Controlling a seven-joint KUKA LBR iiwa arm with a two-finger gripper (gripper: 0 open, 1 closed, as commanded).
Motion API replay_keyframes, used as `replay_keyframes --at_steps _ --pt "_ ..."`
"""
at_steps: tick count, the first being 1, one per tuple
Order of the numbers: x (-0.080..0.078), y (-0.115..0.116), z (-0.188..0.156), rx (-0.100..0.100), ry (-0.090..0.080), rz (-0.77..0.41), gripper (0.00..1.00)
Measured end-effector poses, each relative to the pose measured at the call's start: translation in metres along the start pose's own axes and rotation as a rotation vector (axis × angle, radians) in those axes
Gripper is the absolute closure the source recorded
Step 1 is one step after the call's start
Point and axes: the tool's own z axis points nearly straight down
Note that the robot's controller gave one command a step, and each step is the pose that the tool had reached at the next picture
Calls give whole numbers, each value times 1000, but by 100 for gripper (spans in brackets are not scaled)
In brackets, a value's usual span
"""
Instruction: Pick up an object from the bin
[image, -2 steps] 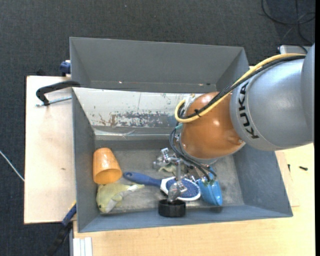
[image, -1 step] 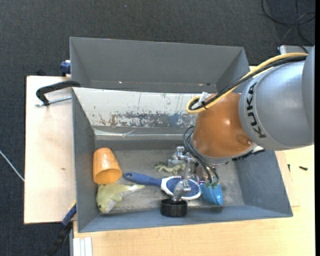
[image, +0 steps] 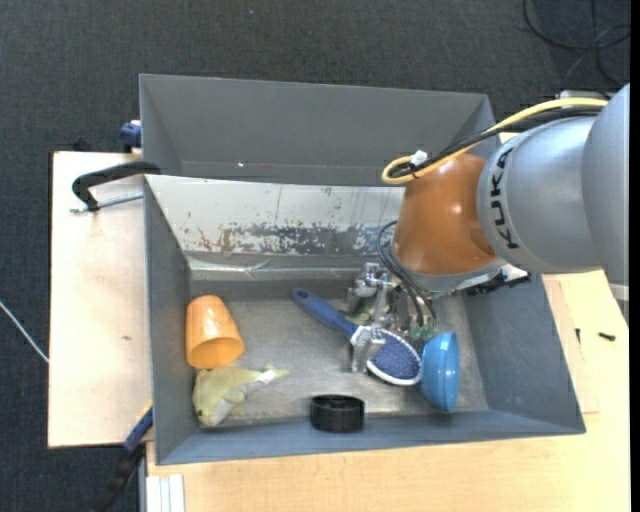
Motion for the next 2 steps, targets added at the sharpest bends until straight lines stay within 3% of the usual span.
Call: replay_keyframes --at_steps 1,2 --pt "-1 3 -3 3 1 -2 0" --pt "-2 2 -3 3 -1 1 100"
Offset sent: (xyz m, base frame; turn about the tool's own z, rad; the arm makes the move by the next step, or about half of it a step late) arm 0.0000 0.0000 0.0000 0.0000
